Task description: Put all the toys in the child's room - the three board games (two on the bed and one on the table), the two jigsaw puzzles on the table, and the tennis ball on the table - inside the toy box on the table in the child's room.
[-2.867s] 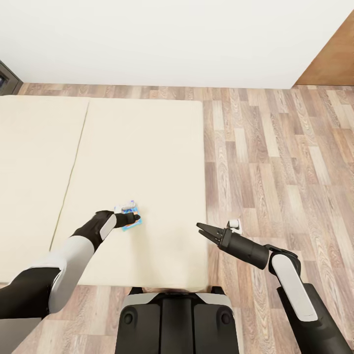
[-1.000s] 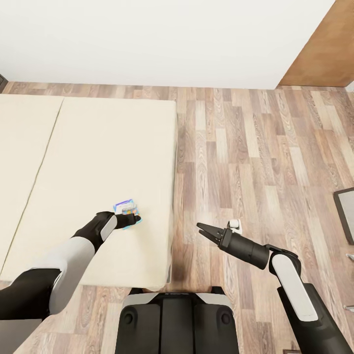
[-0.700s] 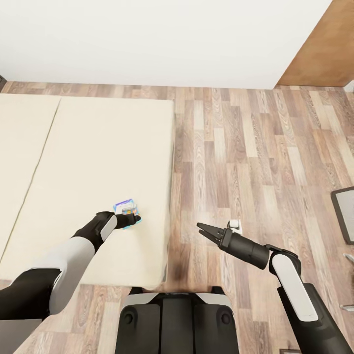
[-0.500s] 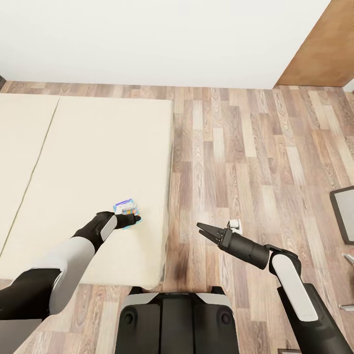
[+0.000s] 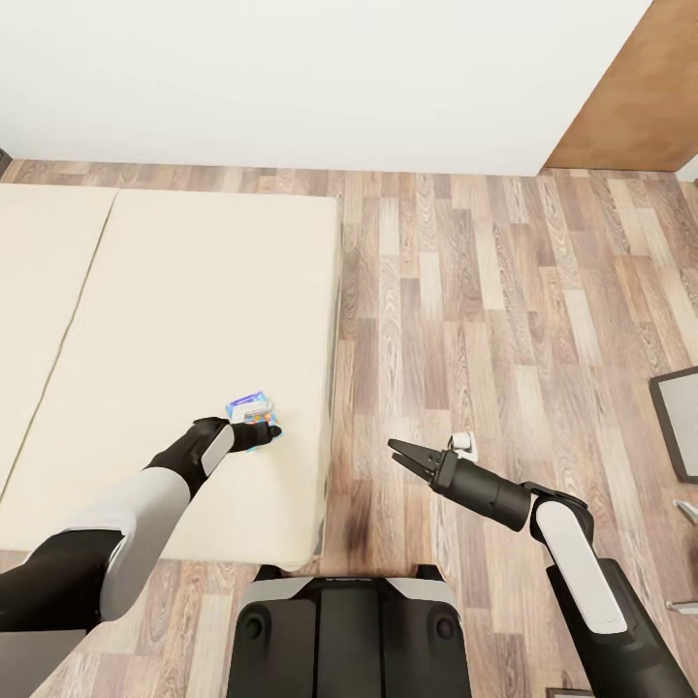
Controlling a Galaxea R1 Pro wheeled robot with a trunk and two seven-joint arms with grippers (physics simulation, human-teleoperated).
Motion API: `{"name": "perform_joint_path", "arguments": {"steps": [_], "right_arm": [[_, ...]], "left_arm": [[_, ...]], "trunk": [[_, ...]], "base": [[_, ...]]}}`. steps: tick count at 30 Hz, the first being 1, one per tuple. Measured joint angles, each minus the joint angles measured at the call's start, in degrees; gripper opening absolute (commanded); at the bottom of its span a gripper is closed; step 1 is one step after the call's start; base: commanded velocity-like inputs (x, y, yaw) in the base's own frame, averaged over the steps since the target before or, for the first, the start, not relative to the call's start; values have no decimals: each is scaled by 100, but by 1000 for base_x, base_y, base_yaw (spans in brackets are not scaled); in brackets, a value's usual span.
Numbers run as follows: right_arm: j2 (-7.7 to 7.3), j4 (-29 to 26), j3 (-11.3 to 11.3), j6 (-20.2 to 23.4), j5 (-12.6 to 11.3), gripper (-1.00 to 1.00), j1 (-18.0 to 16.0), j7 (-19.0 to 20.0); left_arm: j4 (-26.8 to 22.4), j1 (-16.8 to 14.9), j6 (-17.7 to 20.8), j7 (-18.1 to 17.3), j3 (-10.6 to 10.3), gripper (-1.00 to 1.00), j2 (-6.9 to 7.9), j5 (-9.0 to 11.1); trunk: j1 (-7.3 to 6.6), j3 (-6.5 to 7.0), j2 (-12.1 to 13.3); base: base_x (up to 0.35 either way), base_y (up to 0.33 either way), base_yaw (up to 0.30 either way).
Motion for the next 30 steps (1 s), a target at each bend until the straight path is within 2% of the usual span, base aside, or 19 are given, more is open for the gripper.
{"name": "perform_joint_path", "arguments": {"steps": [7,13,16,22,30], "right_arm": [[-5,2,0,4,0,100,0,7],[-5,3,0,8,0,100,0,9],[-5,3,0,8,0,100,0,9],[-5,3,0,8,0,100,0,8],[-5,2,0,7,0,100,0,8]], "left_arm": [[0,0,20,-275,-12,100,-14,-4],[-2,-1,33,-715,-504,100,-12,-7],[-6,0,30,-851,-633,100,-7,-6],[-4,-2,23,-1010,-682,100,-2,-12],[-3,0,12,-1040,-693,100,-9,-13]], "trunk": [[0,0,0],[0,0,0],[0,0,0],[0,0,0],[0,0,0]], "base": [[0,0,0],[0,0,0],[0,0,0],[0,0,0],[0,0,0]]}}
